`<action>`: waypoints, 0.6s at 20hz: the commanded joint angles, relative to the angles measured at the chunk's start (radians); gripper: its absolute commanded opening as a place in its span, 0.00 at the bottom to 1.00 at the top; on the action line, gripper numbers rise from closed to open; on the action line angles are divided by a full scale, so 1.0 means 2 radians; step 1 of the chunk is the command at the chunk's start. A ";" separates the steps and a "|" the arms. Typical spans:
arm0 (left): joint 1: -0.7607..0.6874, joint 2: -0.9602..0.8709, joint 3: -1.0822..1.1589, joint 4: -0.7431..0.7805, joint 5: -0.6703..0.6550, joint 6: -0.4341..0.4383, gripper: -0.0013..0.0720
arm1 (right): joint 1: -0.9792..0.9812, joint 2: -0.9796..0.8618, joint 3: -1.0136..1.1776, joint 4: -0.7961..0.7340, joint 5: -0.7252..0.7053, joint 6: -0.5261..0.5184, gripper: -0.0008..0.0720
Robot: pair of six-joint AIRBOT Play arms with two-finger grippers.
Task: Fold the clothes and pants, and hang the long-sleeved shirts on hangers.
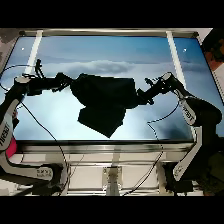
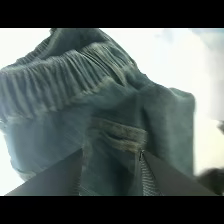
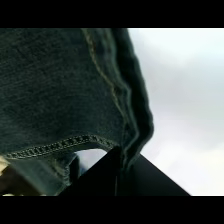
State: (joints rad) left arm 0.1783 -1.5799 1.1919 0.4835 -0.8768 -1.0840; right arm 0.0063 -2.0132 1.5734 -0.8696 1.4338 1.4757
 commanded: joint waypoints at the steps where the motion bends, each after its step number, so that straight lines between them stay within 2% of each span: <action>1: -0.007 -0.014 0.000 0.039 0.047 0.000 0.61 | -0.005 0.012 0.038 0.011 0.027 0.004 0.04; 3: -0.008 -0.027 0.000 0.057 0.059 0.000 0.62 | -0.013 0.023 0.072 0.011 0.035 0.016 0.04; 5: -0.010 -0.040 0.000 0.057 0.059 0.000 0.75 | -0.024 0.030 0.114 0.011 0.042 0.036 0.04; 9: -0.011 -0.048 0.000 0.051 0.059 -0.001 0.75 | -0.050 0.032 0.219 -0.011 0.069 0.072 0.04; 12: -0.003 -0.044 0.000 0.009 0.059 0.000 0.75 | -0.086 0.046 0.271 -0.041 0.084 0.100 0.04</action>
State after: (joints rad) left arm 0.1638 -1.6680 1.1919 0.5606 -0.7628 -1.0843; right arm -0.1097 -1.9438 2.0129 -0.8997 1.5692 1.6146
